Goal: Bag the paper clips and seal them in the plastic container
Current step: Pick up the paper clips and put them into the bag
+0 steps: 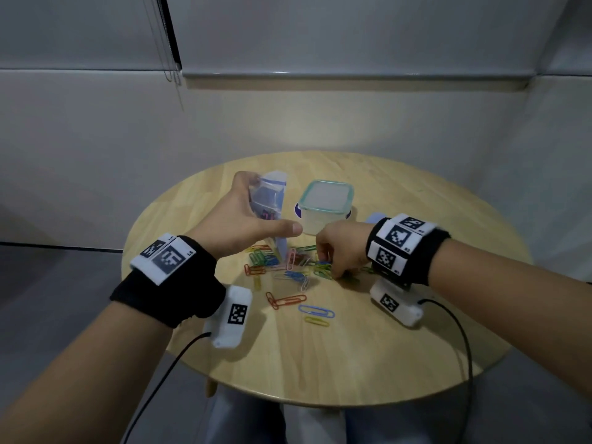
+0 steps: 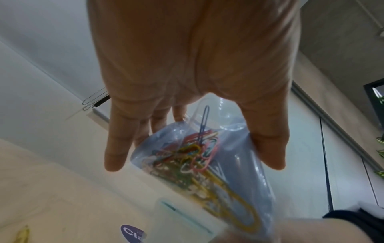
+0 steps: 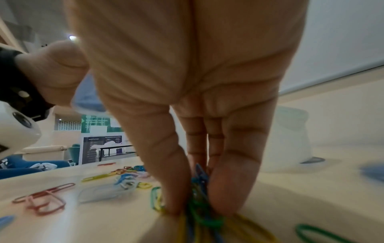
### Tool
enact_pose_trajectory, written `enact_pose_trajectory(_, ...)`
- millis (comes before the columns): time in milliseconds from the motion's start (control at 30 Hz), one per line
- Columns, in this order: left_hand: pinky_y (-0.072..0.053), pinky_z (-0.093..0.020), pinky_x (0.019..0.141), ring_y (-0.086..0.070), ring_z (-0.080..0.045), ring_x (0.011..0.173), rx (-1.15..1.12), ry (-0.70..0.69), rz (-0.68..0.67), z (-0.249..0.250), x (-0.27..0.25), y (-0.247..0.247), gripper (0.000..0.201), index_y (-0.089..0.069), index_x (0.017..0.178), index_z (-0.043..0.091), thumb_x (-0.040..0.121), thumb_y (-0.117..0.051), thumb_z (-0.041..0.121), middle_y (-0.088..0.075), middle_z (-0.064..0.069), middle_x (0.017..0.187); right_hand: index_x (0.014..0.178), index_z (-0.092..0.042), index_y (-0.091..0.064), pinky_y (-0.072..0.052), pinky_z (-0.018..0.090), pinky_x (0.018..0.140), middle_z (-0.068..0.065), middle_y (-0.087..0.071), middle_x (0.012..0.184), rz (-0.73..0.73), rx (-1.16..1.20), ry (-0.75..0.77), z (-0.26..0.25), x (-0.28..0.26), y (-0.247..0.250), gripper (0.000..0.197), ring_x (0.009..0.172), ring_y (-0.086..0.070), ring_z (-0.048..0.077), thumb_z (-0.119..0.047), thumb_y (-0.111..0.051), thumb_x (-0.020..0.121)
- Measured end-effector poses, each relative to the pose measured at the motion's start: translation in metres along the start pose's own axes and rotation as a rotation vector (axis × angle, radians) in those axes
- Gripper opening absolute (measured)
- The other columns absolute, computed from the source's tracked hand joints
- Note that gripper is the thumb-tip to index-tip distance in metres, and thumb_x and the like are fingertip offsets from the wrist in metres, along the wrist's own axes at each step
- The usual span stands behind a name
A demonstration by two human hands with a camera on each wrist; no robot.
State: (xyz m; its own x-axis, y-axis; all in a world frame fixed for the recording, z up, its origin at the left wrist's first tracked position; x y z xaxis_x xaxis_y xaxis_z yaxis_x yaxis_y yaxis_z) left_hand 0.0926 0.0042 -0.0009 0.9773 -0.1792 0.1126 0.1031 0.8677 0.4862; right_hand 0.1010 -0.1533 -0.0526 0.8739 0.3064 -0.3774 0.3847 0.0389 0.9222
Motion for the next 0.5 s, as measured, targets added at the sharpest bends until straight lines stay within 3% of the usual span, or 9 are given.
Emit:
enact_pose_trajectory(67,-0.043,-0.006,0.055,-0.058,-0.001,0.073,0.019,-0.006,0.004,-0.001,-0.001,0.000,0.085,-0.034,0.130,0.018,0.065,-0.089,0.027,-0.060,0.006,0.086,0.096,-0.013,-0.066,-0.056,0.035,0.074,0.007,-0.070,0.098,-0.001,0.017,-0.001,-0.002,0.004,0.001,0.030,0.090,-0.067,0.026,-0.009,-0.074,0.068)
enact_pose_trajectory(233,-0.048,-0.024,0.068,-0.061,-0.006,0.071,0.094,-0.039,0.007,-0.003,-0.002,-0.005,0.084,-0.035,0.121,0.022,0.059,-0.091,0.034,-0.063,0.008,0.084,0.081,-0.012,-0.066,-0.058,0.035,0.064,0.008,-0.066,0.080,0.010,0.196,-0.038,0.010,0.003,0.001,0.020,0.066,-0.064,0.023,-0.004,-0.076,0.066)
enact_pose_trajectory(333,-0.048,-0.025,0.063,-0.062,-0.005,0.066,0.131,-0.061,0.007,0.001,-0.002,-0.010,0.087,-0.034,0.118,0.026,0.053,-0.091,0.040,-0.066,0.005,0.083,0.069,-0.015,-0.063,-0.057,0.029,0.055,0.005,-0.063,0.068,0.066,0.403,-0.048,0.025,-0.009,0.018,0.021,0.052,-0.061,0.017,0.001,-0.076,0.067)
enact_pose_trajectory(500,-0.053,-0.041,0.079,-0.061,-0.025,0.096,0.352,-0.112,0.077,0.015,-0.003,-0.018,0.092,-0.031,0.110,0.034,0.040,-0.081,0.065,-0.060,-0.002,0.104,0.071,-0.008,-0.062,-0.053,0.019,0.045,0.010,-0.060,0.062,0.341,0.862,0.020,0.033,-0.043,0.091,0.020,0.047,-0.057,0.014,0.009,-0.071,0.071)
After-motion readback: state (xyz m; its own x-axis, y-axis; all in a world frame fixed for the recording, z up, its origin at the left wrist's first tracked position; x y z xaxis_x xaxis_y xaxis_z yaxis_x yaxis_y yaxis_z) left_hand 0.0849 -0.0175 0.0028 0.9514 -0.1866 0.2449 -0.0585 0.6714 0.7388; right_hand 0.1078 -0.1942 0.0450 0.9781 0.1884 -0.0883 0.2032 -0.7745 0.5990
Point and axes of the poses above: each hand's wrist, its own x-axis towards the middle knuckle, its own y-axis out of the back of the hand, z = x × y, the point moved 7 cm from there along x, towards the middle knuckle
